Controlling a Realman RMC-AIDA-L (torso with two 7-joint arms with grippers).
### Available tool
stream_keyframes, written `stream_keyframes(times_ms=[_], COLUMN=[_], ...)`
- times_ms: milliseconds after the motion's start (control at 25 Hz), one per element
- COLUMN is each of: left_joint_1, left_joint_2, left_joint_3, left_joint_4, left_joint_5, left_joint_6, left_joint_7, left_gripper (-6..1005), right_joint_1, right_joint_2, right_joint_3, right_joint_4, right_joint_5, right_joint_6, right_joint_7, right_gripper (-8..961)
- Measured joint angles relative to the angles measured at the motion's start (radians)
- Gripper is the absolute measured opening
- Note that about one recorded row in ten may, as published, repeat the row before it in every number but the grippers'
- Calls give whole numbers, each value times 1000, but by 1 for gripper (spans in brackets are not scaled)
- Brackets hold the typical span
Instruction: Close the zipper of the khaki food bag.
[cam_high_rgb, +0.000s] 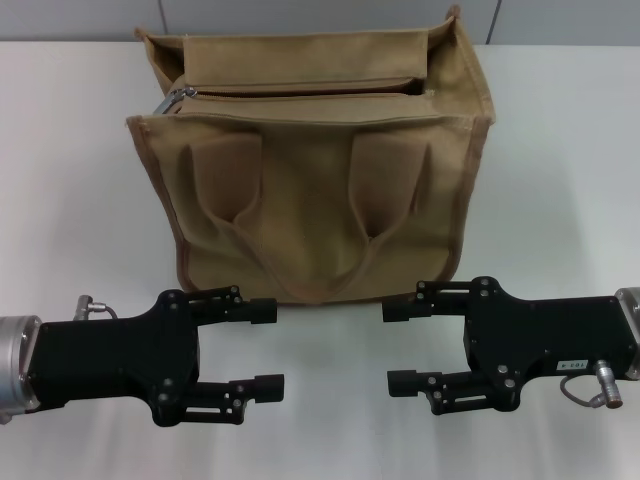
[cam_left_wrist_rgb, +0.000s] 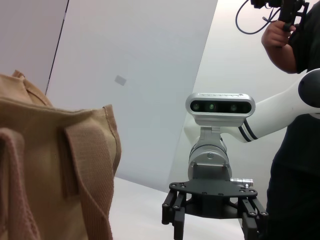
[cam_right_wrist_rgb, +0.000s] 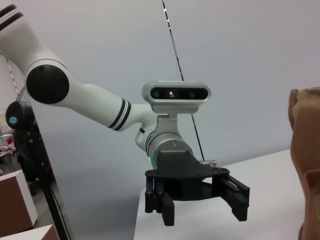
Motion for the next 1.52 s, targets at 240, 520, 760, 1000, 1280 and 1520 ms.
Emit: stream_keyframes(times_ms=[240,520,760,1000,1280,1520], left_joint_1=[0,0,-1,-3,-5,0], left_joint_2=[0,0,0,-11,-62,-95], left_joint_3=[0,0,0,-47,-312,-514], left_joint_4=[1,1,1,13,13,12], left_joint_5=[0,1,1,-4,-8,-35], left_joint_6=[0,-2,-2,31,151,174], left_joint_7=[0,0,0,2,72,79], left_gripper=[783,781,779,777,775,773], right_joint_1=[1,1,1,0,0,0], right_joint_2=[0,0,0,0,-1,-2], right_joint_3=[0,0,0,0,0,0], right_joint_4=[0,0,0,0,0,0], right_joint_5=[0,0,0,0,0,0], right_joint_6=[0,0,0,2,11,13], right_joint_7=[0,-1,-1,-1,0,2], right_gripper=[725,723,722,720,718,717])
